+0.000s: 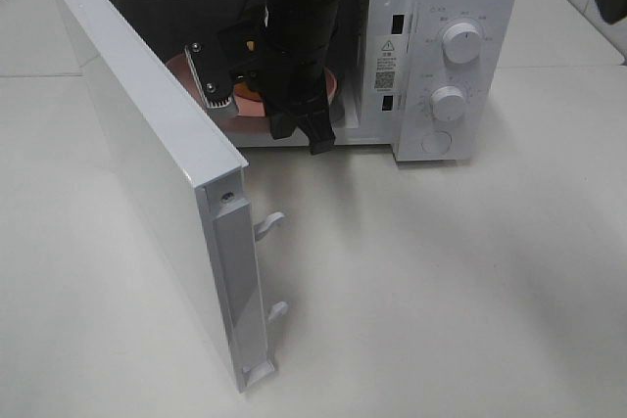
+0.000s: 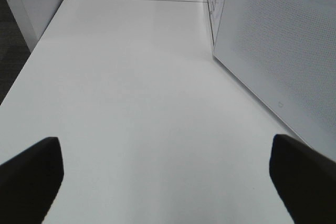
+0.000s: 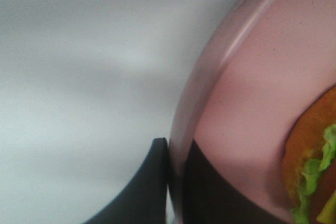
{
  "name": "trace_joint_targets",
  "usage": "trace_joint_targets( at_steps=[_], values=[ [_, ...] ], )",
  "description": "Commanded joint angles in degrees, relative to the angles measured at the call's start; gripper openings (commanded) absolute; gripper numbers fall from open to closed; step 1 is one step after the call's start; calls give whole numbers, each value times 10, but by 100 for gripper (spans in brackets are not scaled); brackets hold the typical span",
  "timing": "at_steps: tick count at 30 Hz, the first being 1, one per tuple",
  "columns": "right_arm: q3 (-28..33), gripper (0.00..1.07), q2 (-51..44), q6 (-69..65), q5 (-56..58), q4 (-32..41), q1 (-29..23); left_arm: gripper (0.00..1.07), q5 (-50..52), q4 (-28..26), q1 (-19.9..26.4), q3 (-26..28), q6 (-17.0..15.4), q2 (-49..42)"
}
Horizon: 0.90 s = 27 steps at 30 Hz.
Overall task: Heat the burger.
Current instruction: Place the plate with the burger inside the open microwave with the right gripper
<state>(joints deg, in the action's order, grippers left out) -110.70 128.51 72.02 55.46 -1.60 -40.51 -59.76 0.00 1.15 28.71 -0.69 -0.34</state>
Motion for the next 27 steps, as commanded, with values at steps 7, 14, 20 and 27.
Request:
trace_joint_targets(
  at_steps=[7,14,20,27],
  values=[
    [-65,0,42,-21,-11,-41,-1,102,5,-5,0,-1,-2,-9],
    [-100,0,67,-34,-10,-61,-1,102,5,-5,0,-1,-2,-9],
    [-116,0,80,-36,-11,-68,1,102,5,-5,0,-1,-2,-9],
    [-116,0,86,-42,-14,-69,1,102,5,-5,0,-1,-2,-9]
  ],
)
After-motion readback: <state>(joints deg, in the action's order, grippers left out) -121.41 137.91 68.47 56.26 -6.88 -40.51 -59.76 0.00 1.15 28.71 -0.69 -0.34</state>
